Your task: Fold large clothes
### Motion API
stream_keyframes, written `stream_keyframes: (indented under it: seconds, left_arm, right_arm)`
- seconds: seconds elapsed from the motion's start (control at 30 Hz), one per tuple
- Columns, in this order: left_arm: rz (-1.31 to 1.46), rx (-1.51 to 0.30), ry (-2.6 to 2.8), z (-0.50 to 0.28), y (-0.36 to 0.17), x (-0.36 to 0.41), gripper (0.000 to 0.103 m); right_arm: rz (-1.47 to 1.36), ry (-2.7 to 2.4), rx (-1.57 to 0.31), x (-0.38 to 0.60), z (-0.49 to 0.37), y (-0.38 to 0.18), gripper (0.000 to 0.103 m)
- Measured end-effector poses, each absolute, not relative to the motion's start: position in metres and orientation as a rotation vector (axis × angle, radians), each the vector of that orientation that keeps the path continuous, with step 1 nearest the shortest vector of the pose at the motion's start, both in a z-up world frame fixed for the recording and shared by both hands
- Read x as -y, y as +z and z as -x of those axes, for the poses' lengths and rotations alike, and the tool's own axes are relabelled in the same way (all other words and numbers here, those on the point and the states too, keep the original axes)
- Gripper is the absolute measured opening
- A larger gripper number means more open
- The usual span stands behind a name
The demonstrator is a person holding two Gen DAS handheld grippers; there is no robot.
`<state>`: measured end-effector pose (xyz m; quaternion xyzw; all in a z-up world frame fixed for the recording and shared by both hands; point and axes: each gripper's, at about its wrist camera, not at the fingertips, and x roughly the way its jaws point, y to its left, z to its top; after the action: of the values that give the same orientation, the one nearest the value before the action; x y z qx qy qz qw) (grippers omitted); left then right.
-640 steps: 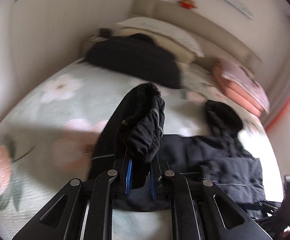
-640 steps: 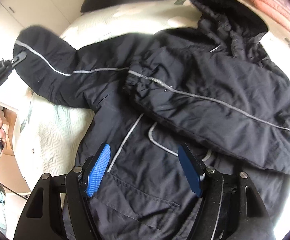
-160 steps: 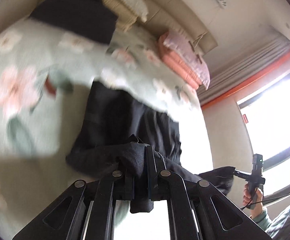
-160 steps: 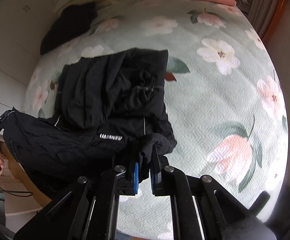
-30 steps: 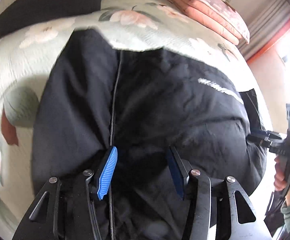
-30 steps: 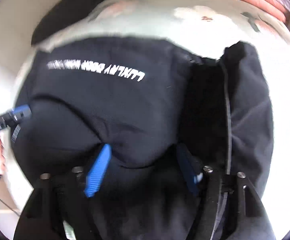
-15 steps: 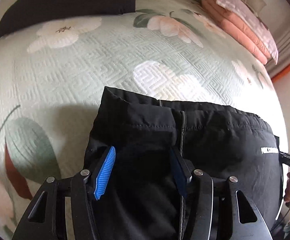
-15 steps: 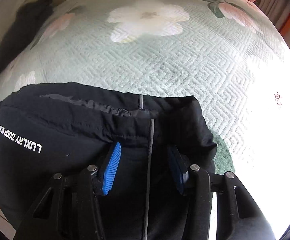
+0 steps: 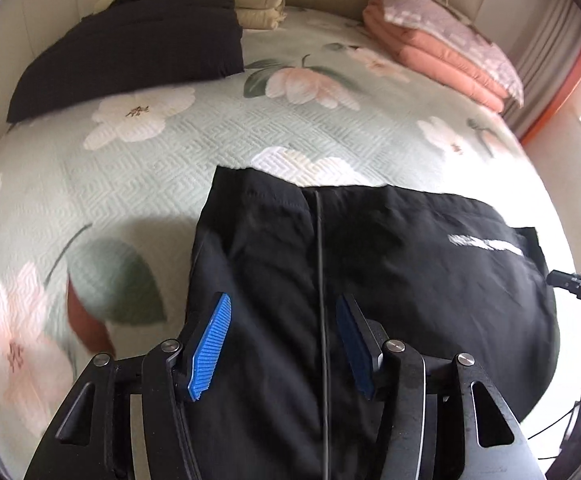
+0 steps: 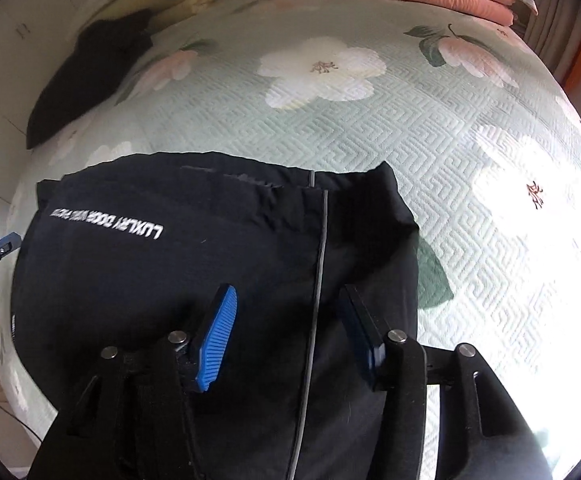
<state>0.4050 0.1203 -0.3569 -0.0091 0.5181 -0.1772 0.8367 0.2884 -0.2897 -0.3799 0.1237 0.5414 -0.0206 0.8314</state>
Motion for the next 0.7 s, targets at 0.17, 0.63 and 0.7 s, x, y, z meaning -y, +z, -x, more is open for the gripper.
stream_keyframes:
  seconds: [0.17,0.63,0.7]
  left_arm:
    - [0.118,-1.212,-0.372,-0.386,-0.359,-0.155,0.058]
    - [0.232,-1.27,-0.376,-0.349,-0.37,-0.205,0.058]
    - [0.302,-1.249,-0.43,-0.345,-0.367,-0.213,0.058]
  right_arm:
    - [-0.287,-0.056,-1.193,0.3,-0.243,-0.382,0.075]
    - [-0.374,-0.09,-1.245,0.327,-0.195,-0.4,0.075]
    - [-0.402,-0.078,-1.232,0.329,-0.194,-0.398,0.076]
